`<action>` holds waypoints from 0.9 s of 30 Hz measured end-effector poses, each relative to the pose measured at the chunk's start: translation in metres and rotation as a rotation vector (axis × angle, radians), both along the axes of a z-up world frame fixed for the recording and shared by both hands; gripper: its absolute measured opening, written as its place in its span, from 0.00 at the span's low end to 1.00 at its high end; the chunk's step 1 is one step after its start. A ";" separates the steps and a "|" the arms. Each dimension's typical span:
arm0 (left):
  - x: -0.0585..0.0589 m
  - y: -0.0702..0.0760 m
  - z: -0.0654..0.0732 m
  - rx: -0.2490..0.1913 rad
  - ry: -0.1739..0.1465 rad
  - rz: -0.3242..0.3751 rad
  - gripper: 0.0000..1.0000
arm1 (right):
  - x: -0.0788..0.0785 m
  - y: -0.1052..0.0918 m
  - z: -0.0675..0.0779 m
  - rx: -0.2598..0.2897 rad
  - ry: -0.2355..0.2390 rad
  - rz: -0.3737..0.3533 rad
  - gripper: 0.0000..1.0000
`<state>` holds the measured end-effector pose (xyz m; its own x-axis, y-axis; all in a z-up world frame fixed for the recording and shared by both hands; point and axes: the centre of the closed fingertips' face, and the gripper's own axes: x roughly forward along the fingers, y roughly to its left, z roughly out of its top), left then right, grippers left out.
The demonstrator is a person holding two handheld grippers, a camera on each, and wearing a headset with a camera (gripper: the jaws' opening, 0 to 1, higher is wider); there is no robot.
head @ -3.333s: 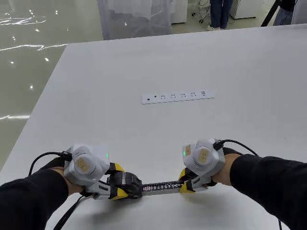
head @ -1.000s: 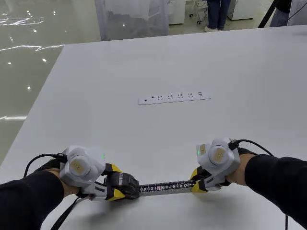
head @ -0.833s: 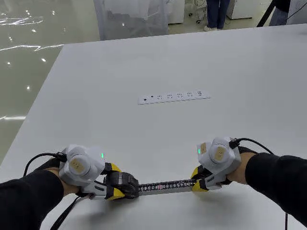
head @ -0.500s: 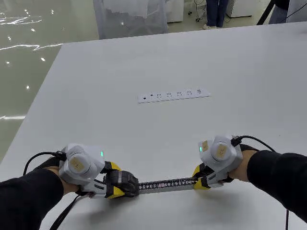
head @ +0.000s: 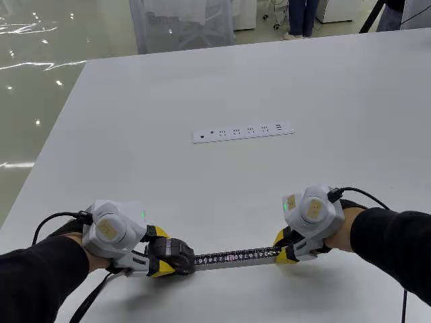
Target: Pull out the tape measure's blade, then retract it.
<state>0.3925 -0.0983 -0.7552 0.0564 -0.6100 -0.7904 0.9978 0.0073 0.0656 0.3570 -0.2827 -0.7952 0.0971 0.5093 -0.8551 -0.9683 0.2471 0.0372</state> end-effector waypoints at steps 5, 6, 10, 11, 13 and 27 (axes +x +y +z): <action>0.000 0.000 0.000 0.001 0.000 0.001 0.28 | 0.000 -0.003 0.000 0.000 0.002 -0.001 0.08; 0.000 0.000 0.000 0.001 0.000 0.002 0.28 | 0.000 -0.003 0.001 0.001 0.003 -0.002 0.08; 0.000 0.000 0.000 0.001 0.000 0.002 0.28 | -0.001 -0.005 0.000 0.001 0.003 -0.006 0.08; 0.000 0.000 0.000 0.002 0.000 0.002 0.28 | -0.001 -0.006 0.000 0.000 0.002 -0.007 0.08; 0.000 0.000 0.000 0.003 0.000 0.001 0.28 | -0.002 -0.007 0.000 -0.001 0.003 -0.007 0.08; 0.000 0.000 0.000 0.005 0.004 0.000 0.28 | -0.002 -0.014 0.000 -0.007 0.006 -0.012 0.08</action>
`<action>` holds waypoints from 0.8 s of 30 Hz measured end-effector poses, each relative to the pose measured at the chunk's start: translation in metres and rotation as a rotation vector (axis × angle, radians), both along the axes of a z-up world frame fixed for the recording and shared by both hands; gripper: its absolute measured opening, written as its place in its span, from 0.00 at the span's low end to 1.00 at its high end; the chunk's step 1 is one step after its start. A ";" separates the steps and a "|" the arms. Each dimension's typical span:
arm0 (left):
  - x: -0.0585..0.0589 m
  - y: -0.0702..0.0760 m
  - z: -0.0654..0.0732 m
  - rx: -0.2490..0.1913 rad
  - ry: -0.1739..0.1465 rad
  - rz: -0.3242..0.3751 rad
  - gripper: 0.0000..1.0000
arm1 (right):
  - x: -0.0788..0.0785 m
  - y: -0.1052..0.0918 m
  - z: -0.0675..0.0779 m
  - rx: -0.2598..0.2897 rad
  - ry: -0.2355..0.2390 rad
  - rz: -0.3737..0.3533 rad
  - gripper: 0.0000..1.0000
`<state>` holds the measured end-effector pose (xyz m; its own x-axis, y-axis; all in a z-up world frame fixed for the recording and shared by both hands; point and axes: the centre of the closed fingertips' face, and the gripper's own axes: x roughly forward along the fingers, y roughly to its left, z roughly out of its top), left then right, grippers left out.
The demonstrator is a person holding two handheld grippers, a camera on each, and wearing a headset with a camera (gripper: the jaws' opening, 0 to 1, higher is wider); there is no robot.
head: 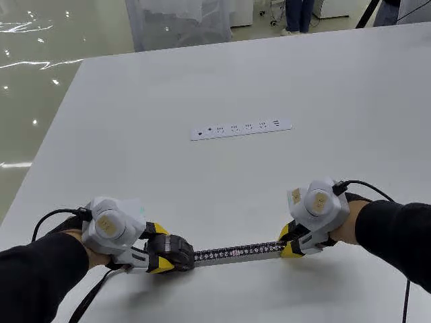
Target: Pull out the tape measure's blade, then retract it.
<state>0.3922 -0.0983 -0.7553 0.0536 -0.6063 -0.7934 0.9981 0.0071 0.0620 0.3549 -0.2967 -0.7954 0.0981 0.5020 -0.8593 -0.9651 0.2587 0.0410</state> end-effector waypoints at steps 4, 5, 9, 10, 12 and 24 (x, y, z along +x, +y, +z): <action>0.000 0.000 0.000 0.000 0.000 0.000 0.28 | 0.000 -0.002 0.000 0.000 -0.001 -0.003 0.08; 0.000 0.000 0.000 0.000 0.000 0.001 0.28 | 0.000 -0.002 0.000 -0.001 0.000 -0.004 0.08; 0.000 0.000 0.000 0.001 -0.001 0.000 0.28 | -0.001 -0.004 0.000 -0.005 0.000 -0.005 0.08; 0.000 0.000 0.000 0.001 -0.001 0.000 0.28 | -0.001 -0.004 0.000 -0.005 0.000 -0.006 0.08; 0.000 0.000 0.000 0.001 -0.001 0.001 0.28 | -0.001 -0.005 0.000 -0.006 0.000 -0.006 0.08; 0.000 0.001 0.000 0.003 -0.002 0.000 0.28 | -0.002 -0.012 0.000 -0.010 0.004 -0.012 0.08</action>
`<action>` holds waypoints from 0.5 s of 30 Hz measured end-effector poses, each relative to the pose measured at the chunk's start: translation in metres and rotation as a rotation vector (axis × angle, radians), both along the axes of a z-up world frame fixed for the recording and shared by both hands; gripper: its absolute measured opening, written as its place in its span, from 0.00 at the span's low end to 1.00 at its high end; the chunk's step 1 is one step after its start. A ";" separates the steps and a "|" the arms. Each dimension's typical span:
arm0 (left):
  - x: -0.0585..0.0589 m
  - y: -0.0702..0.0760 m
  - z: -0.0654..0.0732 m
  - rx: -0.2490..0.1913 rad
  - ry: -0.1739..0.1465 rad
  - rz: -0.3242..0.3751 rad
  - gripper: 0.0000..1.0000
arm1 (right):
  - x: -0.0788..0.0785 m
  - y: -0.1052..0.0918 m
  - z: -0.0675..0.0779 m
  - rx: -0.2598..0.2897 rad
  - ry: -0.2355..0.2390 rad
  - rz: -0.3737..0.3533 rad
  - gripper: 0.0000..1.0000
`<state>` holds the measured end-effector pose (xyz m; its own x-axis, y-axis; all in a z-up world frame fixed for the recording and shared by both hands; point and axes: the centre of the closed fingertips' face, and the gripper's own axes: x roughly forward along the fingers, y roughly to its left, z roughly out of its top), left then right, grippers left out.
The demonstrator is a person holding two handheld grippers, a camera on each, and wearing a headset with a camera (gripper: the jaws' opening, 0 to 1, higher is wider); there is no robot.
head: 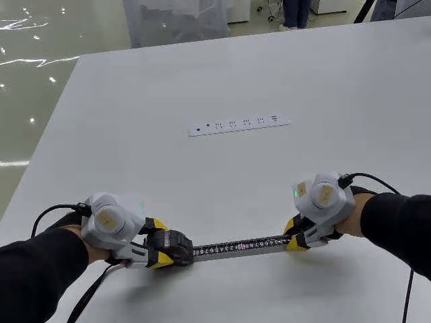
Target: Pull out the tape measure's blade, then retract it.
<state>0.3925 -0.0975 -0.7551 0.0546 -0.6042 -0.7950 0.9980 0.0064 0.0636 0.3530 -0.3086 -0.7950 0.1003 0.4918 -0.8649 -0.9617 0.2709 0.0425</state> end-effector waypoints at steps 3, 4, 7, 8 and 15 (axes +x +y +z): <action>0.000 0.000 0.000 -0.001 0.001 0.003 0.28 | 0.000 -0.002 0.000 0.002 0.001 -0.004 0.08; 0.000 0.000 0.000 -0.001 0.000 0.003 0.28 | 0.000 -0.003 0.000 0.001 0.001 -0.004 0.08; 0.000 0.000 0.000 -0.001 0.001 0.001 0.28 | -0.001 -0.006 0.000 -0.004 0.001 0.000 0.08; 0.000 0.000 0.000 -0.001 0.001 0.001 0.28 | -0.001 -0.006 0.000 -0.004 0.001 0.000 0.08; -0.001 -0.001 0.000 0.002 0.001 -0.002 0.28 | -0.002 -0.010 0.001 -0.004 0.001 -0.004 0.08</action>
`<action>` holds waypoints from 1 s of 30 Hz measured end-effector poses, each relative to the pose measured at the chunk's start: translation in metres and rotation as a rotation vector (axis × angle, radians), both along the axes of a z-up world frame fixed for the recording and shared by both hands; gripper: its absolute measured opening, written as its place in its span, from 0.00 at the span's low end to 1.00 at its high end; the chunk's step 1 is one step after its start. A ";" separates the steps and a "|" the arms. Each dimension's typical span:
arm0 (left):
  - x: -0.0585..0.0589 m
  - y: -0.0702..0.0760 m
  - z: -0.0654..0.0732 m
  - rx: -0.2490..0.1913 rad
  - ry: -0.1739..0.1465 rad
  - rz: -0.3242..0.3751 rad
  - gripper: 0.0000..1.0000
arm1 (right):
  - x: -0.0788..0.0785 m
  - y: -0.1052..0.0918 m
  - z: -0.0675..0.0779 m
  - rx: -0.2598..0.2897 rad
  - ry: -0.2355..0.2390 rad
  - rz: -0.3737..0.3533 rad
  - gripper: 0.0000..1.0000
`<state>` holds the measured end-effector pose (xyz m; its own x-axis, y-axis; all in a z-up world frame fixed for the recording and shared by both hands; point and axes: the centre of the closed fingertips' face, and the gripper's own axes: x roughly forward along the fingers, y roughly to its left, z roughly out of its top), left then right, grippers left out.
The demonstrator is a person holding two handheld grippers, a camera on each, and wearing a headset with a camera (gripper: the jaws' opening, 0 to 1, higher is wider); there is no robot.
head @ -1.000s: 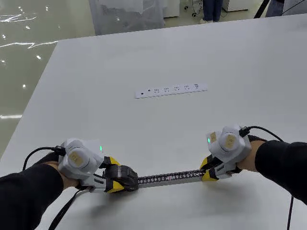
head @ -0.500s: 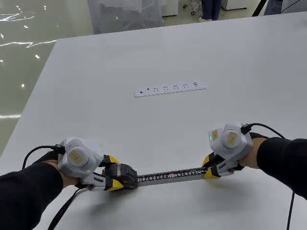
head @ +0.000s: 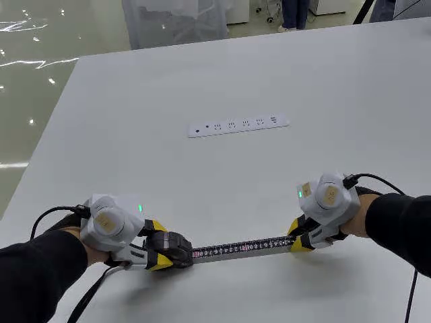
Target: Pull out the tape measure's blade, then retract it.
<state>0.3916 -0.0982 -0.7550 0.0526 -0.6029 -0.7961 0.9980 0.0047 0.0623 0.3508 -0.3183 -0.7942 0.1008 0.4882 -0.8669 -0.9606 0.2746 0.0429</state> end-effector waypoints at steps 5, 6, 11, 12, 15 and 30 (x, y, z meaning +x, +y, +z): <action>0.000 0.000 0.000 -0.001 -0.001 0.001 0.28 | -0.001 -0.002 0.000 -0.004 -0.001 0.000 0.08; 0.000 0.000 0.000 0.000 -0.001 0.001 0.28 | -0.001 -0.002 0.000 -0.004 -0.001 0.000 0.08; 0.000 0.000 0.000 0.000 -0.001 0.001 0.28 | -0.001 -0.004 0.000 -0.008 -0.002 0.003 0.08; 0.000 0.000 0.000 0.000 -0.001 0.000 0.28 | -0.001 -0.005 0.000 -0.008 -0.001 0.001 0.08; 0.000 0.000 0.000 0.000 -0.001 -0.001 0.28 | -0.001 -0.006 0.000 -0.008 0.000 0.000 0.08; 0.000 0.000 0.000 -0.001 -0.001 0.000 0.28 | -0.003 -0.011 -0.001 -0.010 0.001 -0.008 0.08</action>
<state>0.3915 -0.0978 -0.7550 0.0530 -0.6036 -0.7955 0.9980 0.0045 0.0631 0.3480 -0.3298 -0.7949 0.1041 0.4786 -0.8718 -0.9584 0.2825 0.0407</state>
